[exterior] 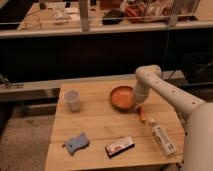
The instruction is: Drag the ceramic bowl in a circle
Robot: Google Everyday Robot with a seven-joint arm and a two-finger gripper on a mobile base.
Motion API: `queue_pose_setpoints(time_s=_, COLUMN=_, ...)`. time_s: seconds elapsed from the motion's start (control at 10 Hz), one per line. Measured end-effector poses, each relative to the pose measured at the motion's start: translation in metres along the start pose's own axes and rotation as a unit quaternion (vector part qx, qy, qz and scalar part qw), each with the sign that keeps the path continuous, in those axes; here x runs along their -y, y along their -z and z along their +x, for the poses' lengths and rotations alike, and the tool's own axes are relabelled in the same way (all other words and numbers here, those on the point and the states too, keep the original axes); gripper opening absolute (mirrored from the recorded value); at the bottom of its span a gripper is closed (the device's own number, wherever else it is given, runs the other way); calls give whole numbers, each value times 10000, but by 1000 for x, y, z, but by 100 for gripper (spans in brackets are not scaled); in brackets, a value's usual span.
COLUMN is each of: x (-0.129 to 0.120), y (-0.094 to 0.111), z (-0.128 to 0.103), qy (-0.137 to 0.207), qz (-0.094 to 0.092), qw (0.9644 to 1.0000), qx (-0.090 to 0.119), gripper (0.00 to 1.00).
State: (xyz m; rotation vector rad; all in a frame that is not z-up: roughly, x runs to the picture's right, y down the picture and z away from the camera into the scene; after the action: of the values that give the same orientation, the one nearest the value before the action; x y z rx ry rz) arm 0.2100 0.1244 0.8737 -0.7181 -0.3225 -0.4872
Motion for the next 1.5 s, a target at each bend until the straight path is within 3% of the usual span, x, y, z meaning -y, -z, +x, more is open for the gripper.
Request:
queue_pose_setpoints(time_s=0.2, x=-36, y=1, z=-7, qy=-171, qz=-121, qw=9998, qx=-26, gripper=0)
queue_pose_setpoints(time_s=0.4, x=-53, y=0, z=-27, qy=-149, qz=-232, qw=9996, qx=-23, gripper=0)
queue_pose_setpoints(time_s=0.6, x=-53, y=-5, z=-62, qy=38, qz=-351, qw=9994, qx=18, gripper=0)
queue_pose_setpoints(time_s=0.8, x=-46, y=-11, z=-89, qy=305, qz=-407, qw=9986, qx=110, gripper=0)
queue_pose_setpoints(time_s=1.1, x=-25, y=-28, z=-137, qy=845, qz=-435, qw=9948, qx=371, gripper=0)
queue_pose_setpoints(time_s=1.3, x=-10, y=-34, z=-144, qy=1069, qz=-321, qw=9926, qx=482, gripper=0)
queue_pose_setpoints(time_s=1.5, x=20, y=-34, z=-138, qy=1244, qz=-134, qw=9909, qx=493, gripper=0)
